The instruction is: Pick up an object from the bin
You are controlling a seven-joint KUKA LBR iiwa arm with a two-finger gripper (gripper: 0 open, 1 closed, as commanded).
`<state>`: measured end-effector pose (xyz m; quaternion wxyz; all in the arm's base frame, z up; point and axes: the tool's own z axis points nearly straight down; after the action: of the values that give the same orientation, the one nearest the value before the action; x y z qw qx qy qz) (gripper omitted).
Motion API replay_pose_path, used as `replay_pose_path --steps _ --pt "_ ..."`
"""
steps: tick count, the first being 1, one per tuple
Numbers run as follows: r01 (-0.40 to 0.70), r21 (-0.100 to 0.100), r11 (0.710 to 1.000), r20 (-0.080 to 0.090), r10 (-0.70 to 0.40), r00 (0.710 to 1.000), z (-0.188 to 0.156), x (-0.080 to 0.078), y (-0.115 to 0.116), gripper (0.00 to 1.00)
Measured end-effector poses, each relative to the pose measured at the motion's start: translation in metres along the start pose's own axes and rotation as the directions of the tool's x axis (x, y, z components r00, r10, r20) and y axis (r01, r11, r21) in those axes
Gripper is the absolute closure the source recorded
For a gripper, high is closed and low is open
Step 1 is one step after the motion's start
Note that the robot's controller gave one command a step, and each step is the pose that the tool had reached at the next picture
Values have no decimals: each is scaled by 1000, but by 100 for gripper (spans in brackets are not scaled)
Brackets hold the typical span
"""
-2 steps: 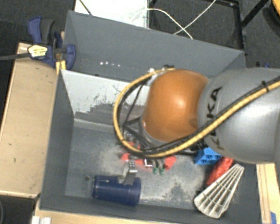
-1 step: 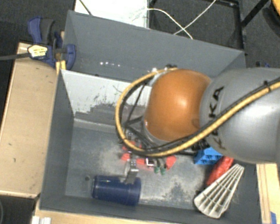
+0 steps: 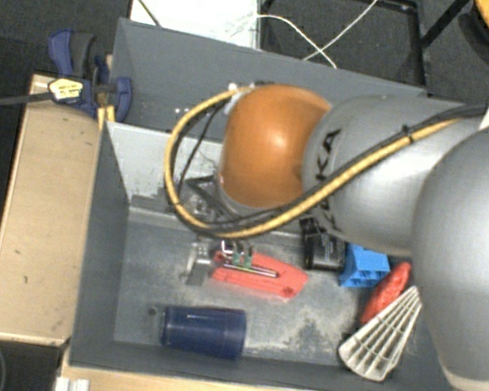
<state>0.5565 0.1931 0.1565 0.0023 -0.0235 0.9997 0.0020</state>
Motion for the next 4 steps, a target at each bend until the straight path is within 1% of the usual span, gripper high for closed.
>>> replay_pose_path --steps 1,2,3,4 --pt "19 2 1000 -1 -19 1000 34 32 16 0" --pt "111 0 994 11 -111 994 57 70 -71 0" --pt "9 -2 1000 14 -9 1000 38 29 -130 0" --pt "119 -6 993 8 -119 993 41 77 -71 0"
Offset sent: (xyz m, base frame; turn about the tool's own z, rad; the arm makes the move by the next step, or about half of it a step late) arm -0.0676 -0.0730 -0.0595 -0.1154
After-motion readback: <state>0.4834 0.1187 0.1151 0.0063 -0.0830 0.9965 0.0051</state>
